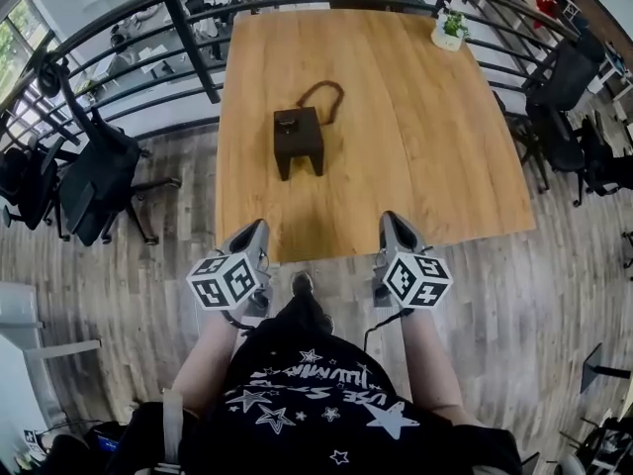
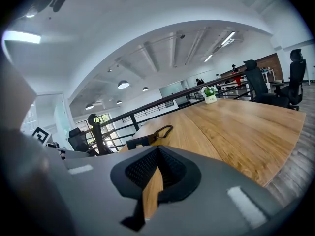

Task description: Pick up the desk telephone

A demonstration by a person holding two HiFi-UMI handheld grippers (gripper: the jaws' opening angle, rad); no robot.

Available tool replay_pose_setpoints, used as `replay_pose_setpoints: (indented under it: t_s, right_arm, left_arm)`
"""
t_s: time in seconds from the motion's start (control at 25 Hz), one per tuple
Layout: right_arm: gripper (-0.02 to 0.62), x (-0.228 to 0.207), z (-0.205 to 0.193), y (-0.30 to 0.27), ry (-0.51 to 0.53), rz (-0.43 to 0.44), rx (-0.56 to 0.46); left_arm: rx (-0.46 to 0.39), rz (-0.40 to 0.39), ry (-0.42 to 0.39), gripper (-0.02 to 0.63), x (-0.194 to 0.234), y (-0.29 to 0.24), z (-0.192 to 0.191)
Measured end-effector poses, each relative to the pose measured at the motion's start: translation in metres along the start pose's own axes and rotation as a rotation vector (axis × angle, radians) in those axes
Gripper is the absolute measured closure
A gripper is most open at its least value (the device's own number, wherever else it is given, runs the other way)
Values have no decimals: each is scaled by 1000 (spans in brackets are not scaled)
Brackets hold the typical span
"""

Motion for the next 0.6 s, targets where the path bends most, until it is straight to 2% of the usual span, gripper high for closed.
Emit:
replay_pose_setpoints:
  t_s: [0.12, 0.24, 0.28, 0.4, 0.6]
  right_arm:
    - [594, 0, 8, -19, 10, 3, 2]
    - [594, -2, 17, -37, 16, -2, 11]
    - [594, -4, 21, -42, 18, -7, 15]
    - [595, -8, 32, -57, 25, -22, 30]
    - [594, -14, 46, -82, 44, -38, 57]
  left_arm:
    - [14, -16, 52, 604, 4, -22, 8]
    - [39, -54, 141, 590, 7, -46, 14]
    - [48, -79, 181, 542, 7, -54, 16]
    - [50, -175, 301, 466, 2, -76, 23]
    - [65, -308, 479, 288, -6, -110, 31]
Point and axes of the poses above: the fingertips, and each gripper's own axes: y backward along the fingers, x to its left, z out of its top, the point moved 9 cm from there along y, backward along the fingers, and after that the axes turned 2 degrees about z, right-handed, at the moved point
